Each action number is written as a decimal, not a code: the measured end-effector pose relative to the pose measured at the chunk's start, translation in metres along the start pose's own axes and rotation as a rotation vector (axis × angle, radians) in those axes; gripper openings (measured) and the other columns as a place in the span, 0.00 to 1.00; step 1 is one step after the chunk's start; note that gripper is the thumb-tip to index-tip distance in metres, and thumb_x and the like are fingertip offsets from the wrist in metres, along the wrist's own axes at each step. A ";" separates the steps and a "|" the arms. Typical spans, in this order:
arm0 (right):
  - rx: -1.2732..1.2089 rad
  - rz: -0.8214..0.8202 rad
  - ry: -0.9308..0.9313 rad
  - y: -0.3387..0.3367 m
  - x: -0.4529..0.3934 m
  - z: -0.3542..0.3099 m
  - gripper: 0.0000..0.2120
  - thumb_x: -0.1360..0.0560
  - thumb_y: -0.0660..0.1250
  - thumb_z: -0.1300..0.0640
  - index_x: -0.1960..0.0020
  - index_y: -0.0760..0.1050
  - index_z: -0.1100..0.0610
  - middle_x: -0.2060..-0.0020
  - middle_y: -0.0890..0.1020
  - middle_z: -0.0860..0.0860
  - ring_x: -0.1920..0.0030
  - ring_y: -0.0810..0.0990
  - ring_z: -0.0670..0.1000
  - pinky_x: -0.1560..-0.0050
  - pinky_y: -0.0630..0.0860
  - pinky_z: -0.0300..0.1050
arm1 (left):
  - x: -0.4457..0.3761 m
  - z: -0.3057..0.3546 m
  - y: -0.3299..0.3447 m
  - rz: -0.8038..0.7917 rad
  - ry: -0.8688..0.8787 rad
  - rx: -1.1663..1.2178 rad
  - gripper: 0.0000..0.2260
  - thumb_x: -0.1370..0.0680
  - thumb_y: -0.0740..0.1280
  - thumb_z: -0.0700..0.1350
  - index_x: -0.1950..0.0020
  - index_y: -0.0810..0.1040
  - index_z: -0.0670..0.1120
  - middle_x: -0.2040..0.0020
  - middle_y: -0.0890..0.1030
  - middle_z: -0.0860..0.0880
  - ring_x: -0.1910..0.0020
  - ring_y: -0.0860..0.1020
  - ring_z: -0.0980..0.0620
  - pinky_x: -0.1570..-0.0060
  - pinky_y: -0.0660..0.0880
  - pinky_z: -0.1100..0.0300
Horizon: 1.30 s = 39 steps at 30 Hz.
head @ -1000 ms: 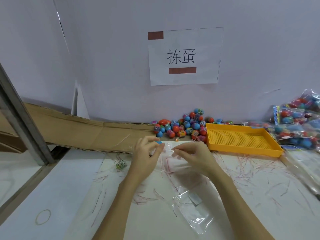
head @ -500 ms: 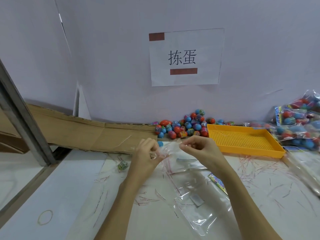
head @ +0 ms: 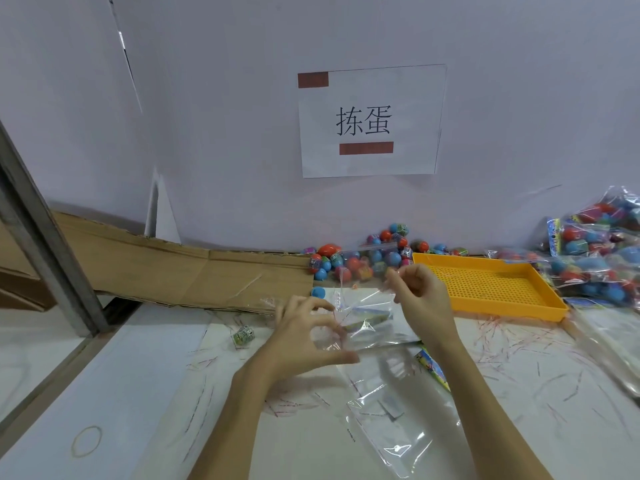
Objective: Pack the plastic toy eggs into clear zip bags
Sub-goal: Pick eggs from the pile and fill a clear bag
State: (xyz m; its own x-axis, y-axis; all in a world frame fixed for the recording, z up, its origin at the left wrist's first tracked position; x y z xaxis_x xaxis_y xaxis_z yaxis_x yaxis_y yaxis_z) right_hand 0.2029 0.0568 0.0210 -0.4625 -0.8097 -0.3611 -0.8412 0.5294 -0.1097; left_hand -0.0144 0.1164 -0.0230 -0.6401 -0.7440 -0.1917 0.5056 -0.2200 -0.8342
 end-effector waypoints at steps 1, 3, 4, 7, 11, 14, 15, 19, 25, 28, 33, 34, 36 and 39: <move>-0.002 0.000 -0.004 0.001 0.001 0.000 0.05 0.19 0.68 0.58 0.53 0.76 0.58 0.62 0.85 0.55 0.65 0.79 0.50 0.60 0.79 0.43 | 0.000 0.002 -0.003 0.026 -0.001 0.005 0.31 0.38 0.61 0.85 0.50 0.84 0.65 0.34 0.67 0.71 0.31 0.57 0.63 0.33 0.50 0.58; -0.008 0.013 -0.021 0.004 0.002 -0.001 0.05 0.19 0.68 0.57 0.51 0.75 0.58 0.65 0.85 0.54 0.68 0.78 0.50 0.63 0.78 0.42 | -0.001 0.005 -0.011 0.126 -0.022 0.064 0.34 0.33 0.48 0.85 0.54 0.83 0.65 0.35 0.69 0.69 0.34 0.58 0.66 0.34 0.51 0.59; -0.017 0.015 -0.026 0.005 0.002 -0.002 0.05 0.19 0.68 0.57 0.51 0.75 0.59 0.65 0.85 0.54 0.69 0.78 0.50 0.63 0.79 0.42 | -0.001 0.007 -0.016 0.206 -0.039 0.117 0.33 0.28 0.44 0.82 0.58 0.83 0.65 0.38 0.72 0.68 0.35 0.60 0.69 0.36 0.52 0.60; -0.093 0.012 -0.019 0.011 0.005 -0.005 0.06 0.19 0.68 0.57 0.49 0.75 0.59 0.64 0.87 0.53 0.69 0.78 0.47 0.65 0.77 0.37 | 0.004 0.006 -0.032 0.574 -0.082 0.116 0.28 0.18 0.55 0.67 0.66 0.81 0.53 0.50 0.78 0.60 0.43 0.69 0.61 0.38 0.61 0.57; -0.184 -0.052 0.020 0.024 0.010 -0.004 0.07 0.19 0.69 0.56 0.49 0.76 0.60 0.64 0.87 0.54 0.70 0.79 0.47 0.64 0.76 0.35 | 0.005 0.006 -0.041 0.545 -0.127 0.592 0.20 0.25 0.65 0.69 0.47 0.80 0.54 0.49 0.82 0.59 0.45 0.78 0.61 0.49 0.73 0.69; -0.156 -0.147 0.010 0.037 0.015 -0.005 0.07 0.19 0.69 0.55 0.49 0.77 0.59 0.63 0.87 0.53 0.69 0.79 0.51 0.62 0.78 0.38 | 0.001 0.014 -0.035 0.369 -0.097 0.894 0.22 0.25 0.75 0.60 0.34 0.78 0.55 0.42 0.86 0.57 0.44 0.83 0.58 0.51 0.79 0.67; -0.149 -0.181 0.006 0.041 0.016 -0.005 0.07 0.19 0.69 0.54 0.49 0.77 0.59 0.63 0.87 0.53 0.69 0.79 0.51 0.63 0.78 0.38 | 0.001 0.015 -0.033 0.370 -0.091 0.919 0.21 0.25 0.77 0.55 0.34 0.78 0.54 0.44 0.87 0.52 0.46 0.85 0.53 0.53 0.80 0.64; -0.046 -0.177 0.016 0.046 0.019 -0.004 0.11 0.22 0.72 0.52 0.43 0.74 0.53 0.59 0.86 0.49 0.70 0.82 0.49 0.69 0.77 0.38 | 0.003 0.007 -0.033 0.406 -0.195 0.995 0.12 0.29 0.79 0.48 0.47 0.85 0.49 0.53 0.88 0.44 0.64 0.84 0.49 0.60 0.83 0.55; 0.145 -0.157 -0.249 0.053 0.026 -0.019 0.09 0.23 0.74 0.56 0.44 0.78 0.52 0.51 0.82 0.43 0.51 0.81 0.43 0.56 0.78 0.34 | 0.002 0.000 -0.032 0.329 -0.187 0.705 0.13 0.30 0.77 0.59 0.60 0.82 0.51 0.65 0.81 0.48 0.66 0.79 0.58 0.62 0.77 0.67; 0.133 -0.270 -0.262 0.060 0.030 -0.018 0.05 0.21 0.72 0.57 0.46 0.83 0.55 0.52 0.84 0.43 0.50 0.82 0.43 0.52 0.78 0.34 | 0.002 0.001 -0.033 0.292 -0.150 0.663 0.15 0.31 0.78 0.62 0.60 0.83 0.51 0.65 0.82 0.46 0.65 0.81 0.58 0.61 0.77 0.69; 0.129 -0.276 -0.177 0.054 0.024 -0.017 0.06 0.24 0.75 0.53 0.56 0.82 0.55 0.60 0.83 0.45 0.55 0.81 0.46 0.51 0.79 0.40 | 0.004 0.000 -0.036 0.279 -0.162 0.666 0.16 0.35 0.79 0.61 0.56 0.86 0.51 0.61 0.86 0.50 0.61 0.85 0.54 0.59 0.79 0.67; 0.133 -0.304 -0.180 0.052 0.023 -0.017 0.07 0.25 0.75 0.52 0.57 0.82 0.55 0.61 0.83 0.46 0.57 0.82 0.46 0.53 0.80 0.40 | 0.004 0.000 -0.036 0.282 -0.165 0.646 0.16 0.35 0.80 0.61 0.56 0.86 0.52 0.60 0.86 0.51 0.60 0.85 0.55 0.58 0.79 0.66; 0.049 -0.390 -0.137 0.050 0.022 -0.017 0.07 0.24 0.74 0.53 0.56 0.83 0.55 0.64 0.85 0.49 0.62 0.83 0.48 0.58 0.80 0.40 | 0.005 0.000 -0.036 0.304 -0.156 0.600 0.17 0.36 0.80 0.62 0.55 0.86 0.53 0.61 0.85 0.55 0.60 0.83 0.58 0.58 0.78 0.66; 0.005 -0.521 -0.007 0.050 0.023 -0.016 0.13 0.22 0.70 0.44 0.52 0.86 0.52 0.62 0.86 0.50 0.65 0.82 0.46 0.60 0.77 0.37 | 0.006 0.004 -0.035 0.333 -0.092 0.561 0.20 0.37 0.80 0.63 0.53 0.86 0.52 0.62 0.84 0.55 0.63 0.79 0.61 0.61 0.76 0.68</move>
State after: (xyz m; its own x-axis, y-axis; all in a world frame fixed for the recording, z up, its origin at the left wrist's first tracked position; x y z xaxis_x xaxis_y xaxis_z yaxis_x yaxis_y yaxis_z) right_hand 0.1454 0.0604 0.0218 0.0189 -0.9646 -0.2632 -0.9579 0.0579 -0.2810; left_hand -0.0335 0.1167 0.0071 -0.3577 -0.8746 -0.3272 0.9089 -0.2457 -0.3368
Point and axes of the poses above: each hand's wrist, its own x-axis away from the middle knuckle, its own y-axis out of the palm, z = x × y, the point moved 4 cm from there along -x, towards the middle knuckle
